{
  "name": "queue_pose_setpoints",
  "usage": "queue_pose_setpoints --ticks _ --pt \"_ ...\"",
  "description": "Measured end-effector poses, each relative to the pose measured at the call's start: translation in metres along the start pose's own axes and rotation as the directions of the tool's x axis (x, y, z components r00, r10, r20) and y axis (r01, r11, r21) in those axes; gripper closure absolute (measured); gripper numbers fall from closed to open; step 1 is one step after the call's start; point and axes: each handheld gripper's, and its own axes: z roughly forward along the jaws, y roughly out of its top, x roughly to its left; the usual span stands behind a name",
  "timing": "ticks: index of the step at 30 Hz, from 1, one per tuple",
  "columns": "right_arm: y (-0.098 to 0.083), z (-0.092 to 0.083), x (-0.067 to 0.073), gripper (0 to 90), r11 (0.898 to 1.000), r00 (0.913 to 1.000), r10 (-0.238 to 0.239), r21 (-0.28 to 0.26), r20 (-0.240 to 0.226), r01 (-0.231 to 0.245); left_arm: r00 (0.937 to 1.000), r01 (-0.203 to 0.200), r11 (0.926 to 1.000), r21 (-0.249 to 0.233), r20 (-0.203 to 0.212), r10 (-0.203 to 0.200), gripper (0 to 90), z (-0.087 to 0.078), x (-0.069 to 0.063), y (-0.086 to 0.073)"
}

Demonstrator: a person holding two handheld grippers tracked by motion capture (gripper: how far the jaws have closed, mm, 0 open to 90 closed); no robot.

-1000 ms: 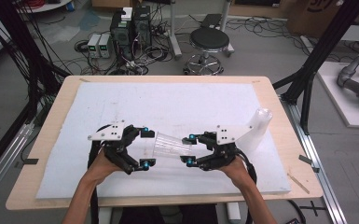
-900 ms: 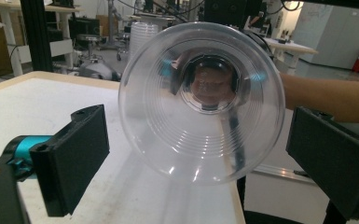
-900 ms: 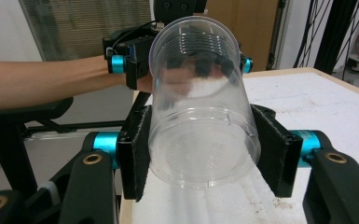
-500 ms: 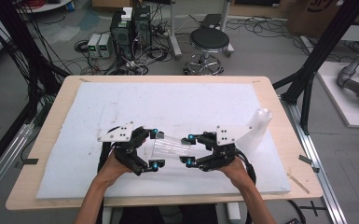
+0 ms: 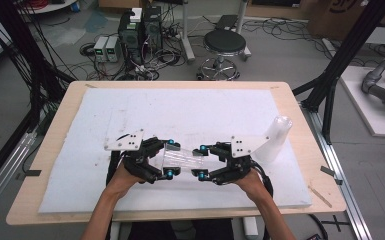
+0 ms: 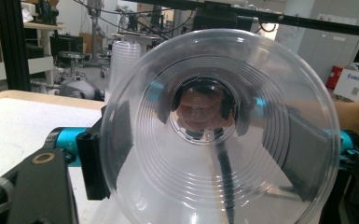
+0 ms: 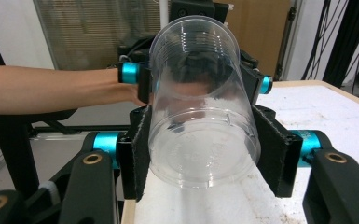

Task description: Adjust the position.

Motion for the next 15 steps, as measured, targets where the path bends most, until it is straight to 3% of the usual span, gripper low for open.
queue_pose_setpoints --ticks 15 --pt "-0.0007 0.0011 -0.0006 43.1 1.000 0.9998 -0.005 -0.002 -0.020 0.005 0.9999 -0.003 1.0000 -0.002 0.015 0.003 25.5 -0.0008 -0.0005 0.0003"
